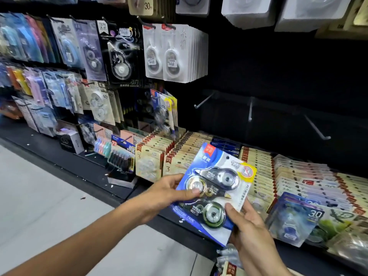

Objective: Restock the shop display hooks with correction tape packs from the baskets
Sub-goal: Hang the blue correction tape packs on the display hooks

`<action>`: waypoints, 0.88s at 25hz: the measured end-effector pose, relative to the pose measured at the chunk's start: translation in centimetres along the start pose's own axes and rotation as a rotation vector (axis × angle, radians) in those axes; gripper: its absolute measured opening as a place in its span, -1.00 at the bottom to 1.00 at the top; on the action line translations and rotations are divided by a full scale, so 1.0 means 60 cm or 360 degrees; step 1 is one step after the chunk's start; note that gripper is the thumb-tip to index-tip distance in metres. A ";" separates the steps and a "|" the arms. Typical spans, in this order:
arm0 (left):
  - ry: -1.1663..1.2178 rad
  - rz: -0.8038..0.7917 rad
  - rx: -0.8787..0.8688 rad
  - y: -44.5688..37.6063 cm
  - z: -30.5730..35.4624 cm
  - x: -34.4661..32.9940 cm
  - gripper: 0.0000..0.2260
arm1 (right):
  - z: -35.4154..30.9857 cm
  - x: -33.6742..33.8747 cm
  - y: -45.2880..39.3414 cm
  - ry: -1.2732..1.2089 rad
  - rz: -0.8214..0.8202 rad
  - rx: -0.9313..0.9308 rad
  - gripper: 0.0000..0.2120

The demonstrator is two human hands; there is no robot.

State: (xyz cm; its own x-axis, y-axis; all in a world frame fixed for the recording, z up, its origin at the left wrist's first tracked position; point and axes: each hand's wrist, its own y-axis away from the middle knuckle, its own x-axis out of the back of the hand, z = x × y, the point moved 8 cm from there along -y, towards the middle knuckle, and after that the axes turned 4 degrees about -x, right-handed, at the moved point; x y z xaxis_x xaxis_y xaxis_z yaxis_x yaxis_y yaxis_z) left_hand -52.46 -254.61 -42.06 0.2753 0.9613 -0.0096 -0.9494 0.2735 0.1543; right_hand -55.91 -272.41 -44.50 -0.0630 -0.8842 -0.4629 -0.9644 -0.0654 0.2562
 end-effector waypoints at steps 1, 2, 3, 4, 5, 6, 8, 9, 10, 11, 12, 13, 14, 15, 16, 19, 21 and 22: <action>0.0060 -0.0008 -0.0024 0.006 -0.006 -0.001 -0.68 | -0.004 -0.008 0.003 0.0033 -0.0015 0.0017 -0.68; 0.0113 0.0031 -0.0050 0.011 -0.007 0.006 -0.63 | -0.009 -0.011 0.006 0.0084 -0.0008 0.0027 -0.72; 0.0181 0.0109 -0.0083 0.015 -0.004 0.020 -0.59 | -0.010 -0.008 0.008 0.0142 0.0012 0.0035 -0.77; 0.0249 0.0225 -0.0130 0.017 0.003 0.041 -0.57 | -0.009 -0.001 0.009 0.0190 0.0027 0.0030 -0.79; 0.0311 0.0372 -0.0175 0.018 0.014 0.066 -0.56 | -0.008 0.007 0.010 0.0225 0.0034 0.0014 -0.79; 0.0357 0.0548 -0.0234 0.020 0.027 0.100 -0.58 | -0.006 0.015 0.012 0.0250 0.0038 -0.0009 -0.76; 0.0357 0.0888 -0.0365 0.018 0.057 0.181 -0.69 | -0.002 0.036 0.016 0.0276 0.0076 -0.0066 -0.68; 0.0349 0.1004 -0.0428 0.014 0.073 0.220 -0.73 | 0.001 0.046 0.019 0.0278 0.0094 -0.0096 -0.66; 0.0340 0.1079 -0.0478 0.008 0.089 0.255 -0.75 | 0.005 0.056 0.021 0.0270 0.0115 -0.0125 -0.64; 0.0319 0.1120 -0.0509 -0.001 0.104 0.282 -0.76 | 0.009 0.064 0.022 0.0261 0.0133 -0.0154 -0.63; 0.0288 0.1141 -0.0533 -0.011 0.116 0.303 -0.77 | 0.013 0.071 0.023 0.0270 0.0142 -0.0178 -0.62; 0.0261 0.1153 -0.0545 -0.023 0.127 0.318 -0.77 | 0.016 0.074 0.024 0.0295 0.0140 -0.0196 -0.61; 0.0244 0.1162 -0.0544 -0.034 0.133 0.328 -0.77 | 0.018 0.074 0.026 0.0319 0.0137 -0.0209 -0.61; 0.0241 0.1171 -0.0533 -0.043 0.136 0.335 -0.78 | 0.020 0.073 0.028 0.0322 0.0139 -0.0218 -0.61; 0.0247 0.1177 -0.0523 -0.051 0.137 0.340 -0.78 | 0.021 0.073 0.029 0.0311 0.0146 -0.0221 -0.62; 0.0278 0.1146 -0.0481 -0.065 0.125 0.351 -0.80 | 0.020 0.074 0.030 0.0304 0.0152 -0.0223 -0.63; 0.0264 0.1084 -0.0454 -0.070 0.112 0.350 -0.78 | 0.021 0.077 0.030 0.0323 0.0150 -0.0231 -0.65; 0.0264 0.1064 -0.0444 -0.071 0.106 0.348 -0.78 | 0.022 0.076 0.031 0.0329 0.0138 -0.0245 -0.65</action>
State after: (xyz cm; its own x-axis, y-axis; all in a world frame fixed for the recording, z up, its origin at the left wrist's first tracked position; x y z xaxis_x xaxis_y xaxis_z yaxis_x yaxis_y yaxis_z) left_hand -41.72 -235.89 -36.60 -0.3800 0.9120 -0.1542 -0.9156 -0.3946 -0.0771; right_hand -58.30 -275.98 -47.26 -0.0748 -0.9642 -0.2543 -0.9062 -0.0407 0.4208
